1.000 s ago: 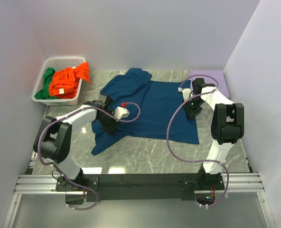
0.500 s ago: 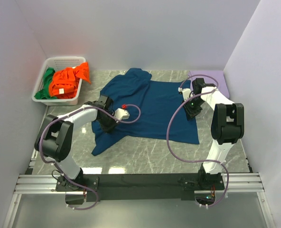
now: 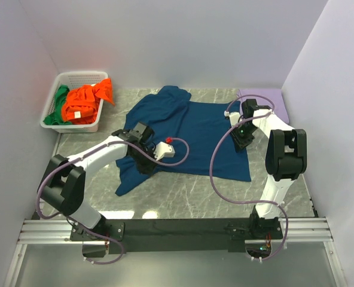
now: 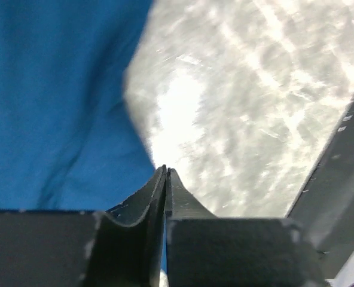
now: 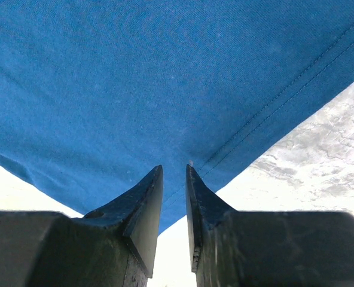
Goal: Fold and stack the t-shirts
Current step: Flatten the tshirt out
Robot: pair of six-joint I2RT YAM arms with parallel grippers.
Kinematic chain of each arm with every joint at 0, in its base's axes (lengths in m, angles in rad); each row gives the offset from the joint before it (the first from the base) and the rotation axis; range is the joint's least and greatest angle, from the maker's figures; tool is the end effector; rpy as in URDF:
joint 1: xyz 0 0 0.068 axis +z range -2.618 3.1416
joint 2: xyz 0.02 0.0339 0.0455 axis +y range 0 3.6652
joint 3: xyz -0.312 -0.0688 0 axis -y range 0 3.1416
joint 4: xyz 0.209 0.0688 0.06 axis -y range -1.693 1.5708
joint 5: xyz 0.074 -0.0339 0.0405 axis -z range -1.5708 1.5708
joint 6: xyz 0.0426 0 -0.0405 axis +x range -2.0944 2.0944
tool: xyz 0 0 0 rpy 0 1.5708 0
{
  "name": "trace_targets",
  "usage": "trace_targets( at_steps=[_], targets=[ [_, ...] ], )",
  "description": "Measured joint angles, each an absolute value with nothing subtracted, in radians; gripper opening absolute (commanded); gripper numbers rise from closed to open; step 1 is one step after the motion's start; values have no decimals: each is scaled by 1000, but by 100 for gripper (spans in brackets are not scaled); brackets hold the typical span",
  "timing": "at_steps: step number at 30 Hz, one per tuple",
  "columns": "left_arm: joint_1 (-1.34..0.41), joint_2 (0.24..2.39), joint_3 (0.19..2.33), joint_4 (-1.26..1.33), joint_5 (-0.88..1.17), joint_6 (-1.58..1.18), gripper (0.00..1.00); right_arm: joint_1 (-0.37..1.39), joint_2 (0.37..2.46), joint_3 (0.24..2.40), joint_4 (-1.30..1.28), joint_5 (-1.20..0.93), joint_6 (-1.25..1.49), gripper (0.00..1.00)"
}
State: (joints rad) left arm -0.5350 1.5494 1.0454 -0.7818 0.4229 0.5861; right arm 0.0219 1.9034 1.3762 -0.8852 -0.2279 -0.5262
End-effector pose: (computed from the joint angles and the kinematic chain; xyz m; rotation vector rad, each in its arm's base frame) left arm 0.2122 -0.1461 0.2687 1.5559 2.3171 -0.5884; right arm 0.3506 0.0173 0.2411 -0.8158 2.8041 0.2658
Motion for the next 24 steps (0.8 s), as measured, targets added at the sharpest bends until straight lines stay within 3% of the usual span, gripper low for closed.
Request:
trace_targets(
  at_steps=[8,24],
  targets=[
    [-470,1570,1049,-770,386,606,46,22,1904,1376,-886,-229,-526,29],
    [-379,1758,1100,-711,321,718,51,22,1904,1372,-886,-228,-533,29]
  ],
)
